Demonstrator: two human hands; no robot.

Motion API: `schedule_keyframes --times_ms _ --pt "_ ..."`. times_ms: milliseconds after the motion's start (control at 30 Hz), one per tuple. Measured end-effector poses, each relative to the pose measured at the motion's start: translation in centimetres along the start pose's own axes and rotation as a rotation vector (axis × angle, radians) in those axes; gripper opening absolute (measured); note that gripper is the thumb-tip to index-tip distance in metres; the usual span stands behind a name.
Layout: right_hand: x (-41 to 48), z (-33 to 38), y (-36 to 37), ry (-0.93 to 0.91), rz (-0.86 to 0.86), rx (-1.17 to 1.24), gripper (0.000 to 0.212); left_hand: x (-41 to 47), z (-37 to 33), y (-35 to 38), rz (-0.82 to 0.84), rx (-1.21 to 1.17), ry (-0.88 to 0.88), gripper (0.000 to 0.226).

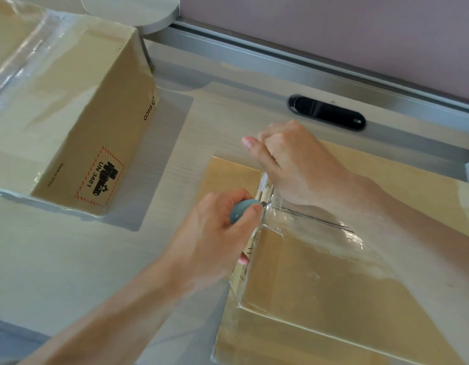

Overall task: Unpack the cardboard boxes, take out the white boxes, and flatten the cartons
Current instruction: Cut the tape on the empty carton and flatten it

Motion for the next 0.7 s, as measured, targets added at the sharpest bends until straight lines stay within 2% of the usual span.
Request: schedule_keyframes --times_ms 167,533,700 --pt "-0.1 0.2 -0.1 0.004 -0.008 0.01 0.061 -0.9 0.1 0.0 -0.067 -0.031 -0.017 0.03" --pt "-0.3 0.1 -0.1 0.016 -0.016 0.018 0.061 -0.9 1.0 0.2 -0.048 -0.125 -0.052 0.03" --pt "-0.2 -0.1 0.0 0.013 -0.025 0.008 0.062 -0.3 0.4 0.2 -0.012 -0.07 -0.012 0.03"
Point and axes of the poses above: each hand's wrist, its own x-axis towards the middle knuckle, its own y-axis out of the palm, z = x × y, the point moved 8 cm from there along x, towards the middle knuckle, and after that the axes turned 3 degrees about z, right-handed, at the moved point
